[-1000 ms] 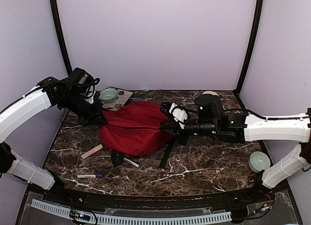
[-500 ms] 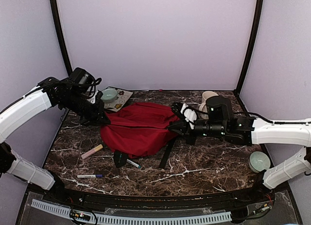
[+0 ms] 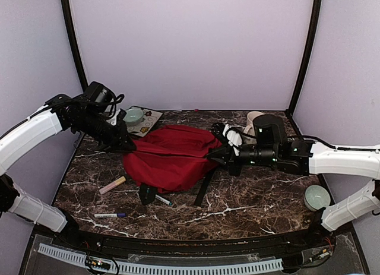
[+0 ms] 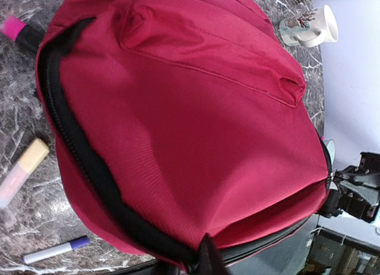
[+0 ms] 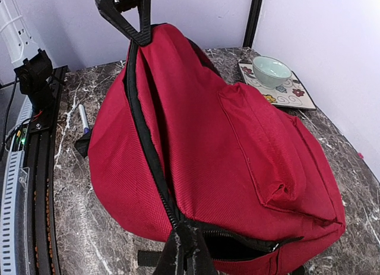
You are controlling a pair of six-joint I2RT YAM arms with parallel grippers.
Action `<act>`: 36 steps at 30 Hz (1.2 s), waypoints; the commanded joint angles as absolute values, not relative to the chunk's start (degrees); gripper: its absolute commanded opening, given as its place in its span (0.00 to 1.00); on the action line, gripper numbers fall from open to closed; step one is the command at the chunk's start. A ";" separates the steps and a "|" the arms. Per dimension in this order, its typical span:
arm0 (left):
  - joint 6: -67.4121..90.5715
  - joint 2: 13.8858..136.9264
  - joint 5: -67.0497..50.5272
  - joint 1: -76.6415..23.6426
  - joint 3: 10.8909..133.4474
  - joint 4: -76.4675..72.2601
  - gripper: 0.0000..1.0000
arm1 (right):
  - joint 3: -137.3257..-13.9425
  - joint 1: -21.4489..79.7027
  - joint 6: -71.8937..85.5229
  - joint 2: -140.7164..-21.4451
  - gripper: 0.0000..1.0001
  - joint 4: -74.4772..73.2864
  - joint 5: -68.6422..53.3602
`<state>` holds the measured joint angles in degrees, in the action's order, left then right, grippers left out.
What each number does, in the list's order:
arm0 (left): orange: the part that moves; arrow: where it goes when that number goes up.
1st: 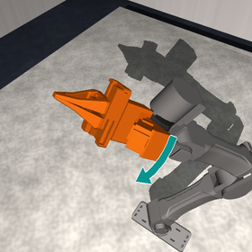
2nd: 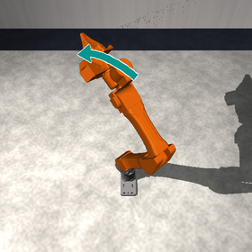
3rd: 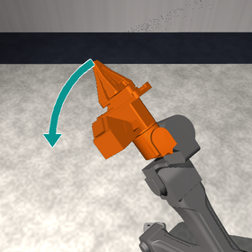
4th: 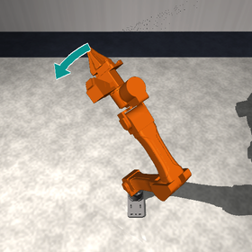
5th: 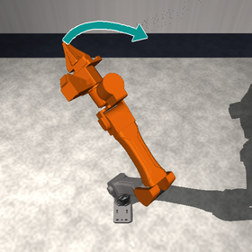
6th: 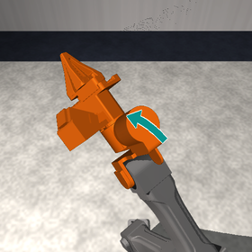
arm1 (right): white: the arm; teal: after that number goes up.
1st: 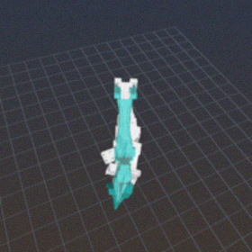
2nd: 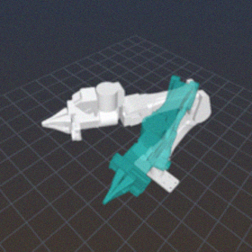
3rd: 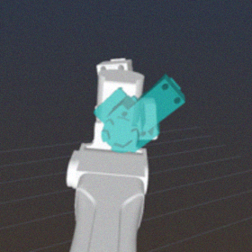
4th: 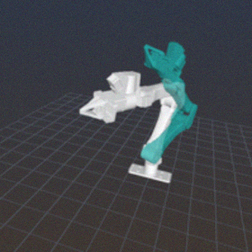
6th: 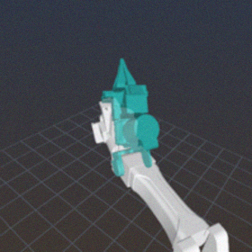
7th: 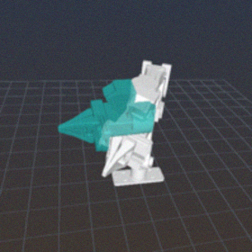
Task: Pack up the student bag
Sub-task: Zip the student bag into the largest pocket of the bag, then hold the largest pocket of the student bag.
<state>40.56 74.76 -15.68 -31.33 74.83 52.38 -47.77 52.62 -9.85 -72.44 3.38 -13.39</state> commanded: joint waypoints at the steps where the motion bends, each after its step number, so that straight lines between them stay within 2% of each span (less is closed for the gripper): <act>1: 37.60 70.82 -10.22 -28.89 74.60 53.45 0.25 | -50.02 50.99 -6.71 -71.58 0.00 0.36 -14.52; 4: 35.71 70.85 -9.60 -30.06 76.37 53.14 0.43 | -50.89 51.28 -6.04 -72.13 0.00 1.36 -14.87; 7: 32.44 72.62 -6.70 -33.68 80.45 54.76 0.55 | -51.77 51.67 -5.86 -72.87 0.00 1.36 -15.18; 13: 25.76 74.89 -5.59 -42.23 85.51 51.91 0.65 | -52.12 52.75 -5.03 -73.80 0.00 1.41 -14.63; 15: 23.35 74.41 -7.37 -44.14 85.15 48.64 0.68 | -52.22 53.29 -4.80 -73.83 0.00 1.36 -14.22; 20: 18.84 72.38 -9.54 -47.21 81.51 40.97 0.82 | -52.43 54.08 -4.33 -73.91 0.00 1.01 -13.18; 36: 9.75 75.19 -14.85 -58.03 70.53 27.67 0.84 | -53.63 54.63 -4.11 -76.56 0.00 1.67 -8.90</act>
